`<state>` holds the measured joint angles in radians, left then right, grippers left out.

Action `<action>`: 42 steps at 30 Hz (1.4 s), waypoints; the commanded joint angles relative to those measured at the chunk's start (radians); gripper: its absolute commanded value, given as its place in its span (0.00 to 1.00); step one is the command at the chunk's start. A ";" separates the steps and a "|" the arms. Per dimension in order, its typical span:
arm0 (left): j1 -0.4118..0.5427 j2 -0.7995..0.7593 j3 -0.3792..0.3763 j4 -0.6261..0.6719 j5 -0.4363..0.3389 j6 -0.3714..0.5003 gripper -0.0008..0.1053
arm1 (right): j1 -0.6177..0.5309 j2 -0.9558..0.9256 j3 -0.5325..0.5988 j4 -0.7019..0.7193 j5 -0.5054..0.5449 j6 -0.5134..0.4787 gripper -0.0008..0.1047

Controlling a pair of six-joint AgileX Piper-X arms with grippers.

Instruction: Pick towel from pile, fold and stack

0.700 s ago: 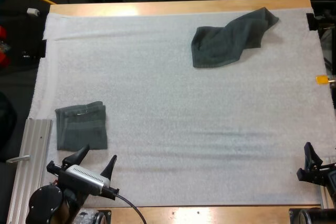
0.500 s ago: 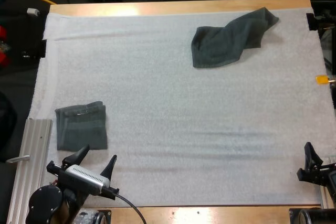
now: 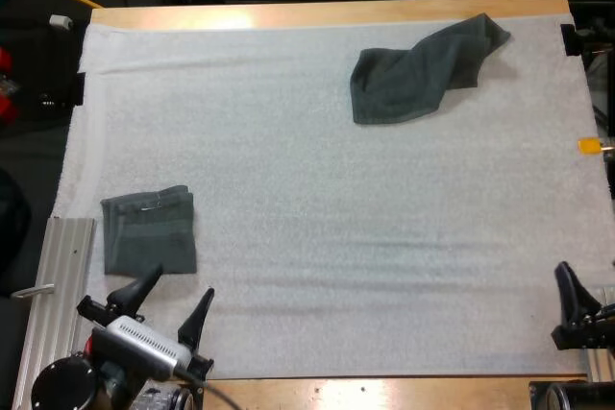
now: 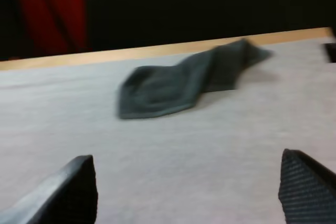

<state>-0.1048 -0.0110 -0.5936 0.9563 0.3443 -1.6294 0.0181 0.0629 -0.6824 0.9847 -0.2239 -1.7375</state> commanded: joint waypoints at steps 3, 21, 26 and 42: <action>-0.004 0.035 -0.023 -0.060 0.086 -0.042 0.60 | -0.004 0.069 -0.044 -0.008 -0.138 0.020 0.67; -0.101 0.209 -0.036 -0.102 0.169 -0.093 0.60 | 0.004 0.478 -0.144 -0.126 -0.270 0.050 0.67; -0.101 0.252 -0.036 -0.102 0.169 -0.093 0.60 | 0.069 0.601 -0.144 -0.262 -0.176 0.121 0.67; -0.101 0.274 -0.036 -0.102 0.169 -0.093 0.60 | 0.266 1.137 -0.218 -0.548 0.156 0.317 0.67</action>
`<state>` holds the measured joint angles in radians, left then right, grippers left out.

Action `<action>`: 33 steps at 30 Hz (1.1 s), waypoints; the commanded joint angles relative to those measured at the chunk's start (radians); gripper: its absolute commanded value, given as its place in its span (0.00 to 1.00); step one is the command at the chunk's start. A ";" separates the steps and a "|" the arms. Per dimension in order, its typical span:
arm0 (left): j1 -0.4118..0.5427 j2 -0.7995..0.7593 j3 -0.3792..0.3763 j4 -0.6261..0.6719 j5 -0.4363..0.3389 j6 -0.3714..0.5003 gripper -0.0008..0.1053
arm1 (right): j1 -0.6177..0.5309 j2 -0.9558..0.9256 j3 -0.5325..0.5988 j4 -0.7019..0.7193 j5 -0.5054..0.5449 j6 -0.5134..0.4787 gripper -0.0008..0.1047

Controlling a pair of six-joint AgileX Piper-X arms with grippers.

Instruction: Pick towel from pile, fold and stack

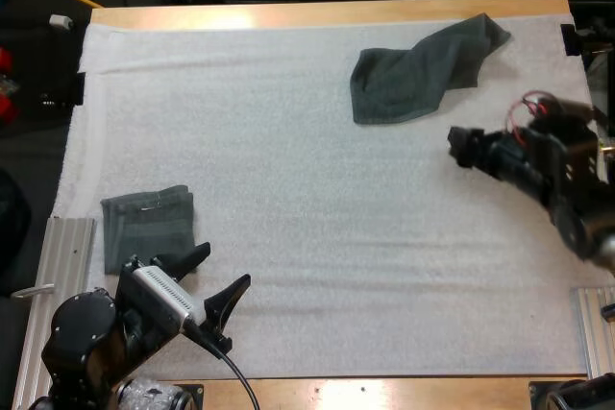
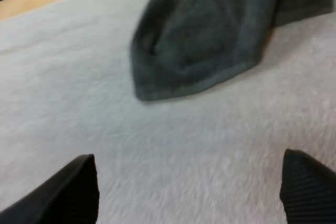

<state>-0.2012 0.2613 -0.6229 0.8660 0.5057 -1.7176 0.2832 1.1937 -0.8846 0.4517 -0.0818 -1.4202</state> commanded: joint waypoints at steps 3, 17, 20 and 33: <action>-0.005 0.002 -0.007 -0.012 0.007 -0.007 0.60 | 0.001 0.104 -0.084 -0.022 0.039 -0.001 0.67; -0.005 0.002 -0.007 -0.004 0.007 -0.012 0.60 | -0.002 0.573 -0.403 -0.038 0.176 0.003 0.67; -0.005 0.002 -0.007 -0.005 0.007 -0.012 0.60 | -0.010 0.669 -0.455 -0.054 0.183 0.003 0.67; -0.005 0.002 -0.007 -0.005 0.007 -0.012 0.60 | -0.039 0.907 -0.574 -0.156 0.120 0.011 0.62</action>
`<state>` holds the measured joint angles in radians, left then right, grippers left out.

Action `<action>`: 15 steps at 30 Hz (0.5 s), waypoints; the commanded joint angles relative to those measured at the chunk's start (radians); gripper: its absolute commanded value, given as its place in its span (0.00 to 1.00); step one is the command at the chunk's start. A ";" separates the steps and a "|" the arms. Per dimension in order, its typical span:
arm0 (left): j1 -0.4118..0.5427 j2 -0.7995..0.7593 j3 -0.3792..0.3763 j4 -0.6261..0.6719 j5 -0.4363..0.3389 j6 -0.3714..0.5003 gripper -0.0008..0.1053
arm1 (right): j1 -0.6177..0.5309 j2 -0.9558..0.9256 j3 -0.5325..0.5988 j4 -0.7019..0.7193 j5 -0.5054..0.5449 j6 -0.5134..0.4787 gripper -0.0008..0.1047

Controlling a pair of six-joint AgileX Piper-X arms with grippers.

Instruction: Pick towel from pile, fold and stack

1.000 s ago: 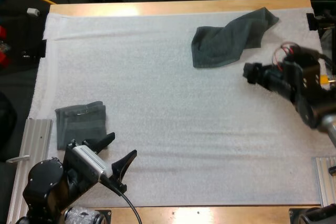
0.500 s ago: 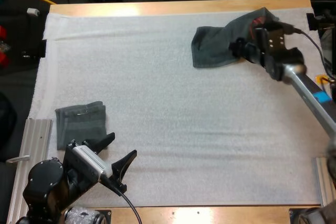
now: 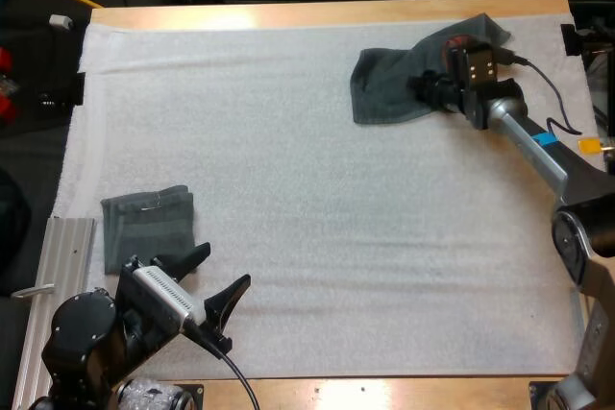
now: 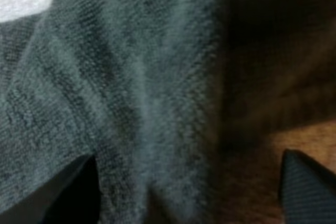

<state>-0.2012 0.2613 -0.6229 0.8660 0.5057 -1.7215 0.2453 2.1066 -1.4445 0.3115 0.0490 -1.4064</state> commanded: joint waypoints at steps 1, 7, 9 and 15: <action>-0.005 0.002 -0.007 -0.005 0.007 -0.008 0.60 | -0.001 -0.002 -0.016 -0.021 -0.014 -0.003 0.59; -0.005 0.002 -0.007 -0.005 0.007 -0.008 0.60 | 0.004 0.018 -0.019 -0.032 -0.032 0.014 0.43; -0.005 0.002 -0.007 -0.005 0.007 -0.008 0.60 | 0.004 0.018 -0.019 -0.032 -0.059 0.031 0.34; -0.005 0.002 -0.007 -0.005 0.007 -0.008 0.60 | 0.004 0.005 -0.020 -0.017 -0.167 0.036 0.01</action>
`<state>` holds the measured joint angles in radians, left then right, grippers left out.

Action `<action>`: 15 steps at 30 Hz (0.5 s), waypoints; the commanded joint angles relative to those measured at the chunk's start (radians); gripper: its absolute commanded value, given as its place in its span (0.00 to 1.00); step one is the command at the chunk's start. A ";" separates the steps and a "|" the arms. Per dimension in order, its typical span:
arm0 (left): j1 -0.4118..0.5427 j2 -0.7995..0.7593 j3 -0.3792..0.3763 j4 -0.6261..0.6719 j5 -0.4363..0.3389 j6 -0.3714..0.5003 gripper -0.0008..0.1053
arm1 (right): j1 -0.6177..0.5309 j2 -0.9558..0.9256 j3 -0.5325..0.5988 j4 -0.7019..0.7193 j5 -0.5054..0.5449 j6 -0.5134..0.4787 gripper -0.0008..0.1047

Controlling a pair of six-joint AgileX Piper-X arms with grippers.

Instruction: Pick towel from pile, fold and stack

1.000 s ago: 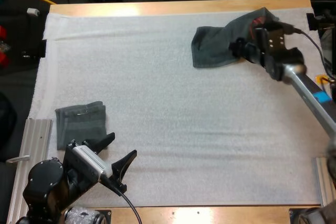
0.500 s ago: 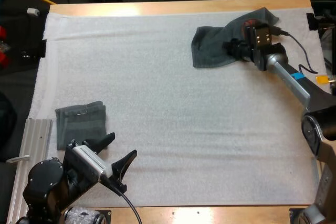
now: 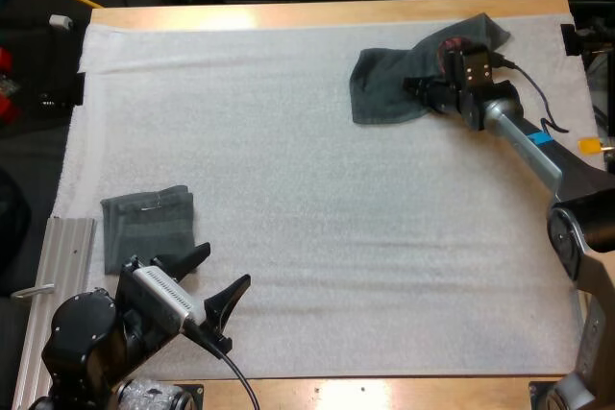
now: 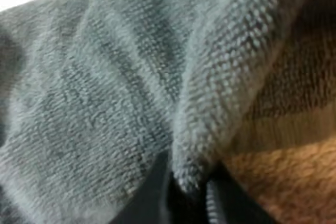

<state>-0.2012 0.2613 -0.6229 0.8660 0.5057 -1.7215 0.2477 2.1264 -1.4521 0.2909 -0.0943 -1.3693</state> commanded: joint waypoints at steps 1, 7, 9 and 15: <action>-0.005 0.002 -0.007 -0.005 0.007 -0.008 0.60 | 0.003 -0.022 -0.012 0.013 -0.021 -0.003 0.01; -0.005 0.002 -0.007 -0.005 0.007 -0.008 0.60 | 0.011 -0.138 -0.012 0.114 -0.014 -0.080 0.01; -0.005 0.002 -0.007 -0.005 0.007 -0.008 0.60 | 0.020 -0.198 -0.012 0.163 -0.012 -0.147 0.01; -0.005 0.002 -0.007 -0.005 0.007 -0.008 0.60 | 0.052 -0.390 -0.012 0.324 0.015 -0.279 0.01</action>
<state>-0.2012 0.2613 -0.6229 0.8660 0.5057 -1.7215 0.2954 1.7603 -1.4530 0.5904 -0.0813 -1.6217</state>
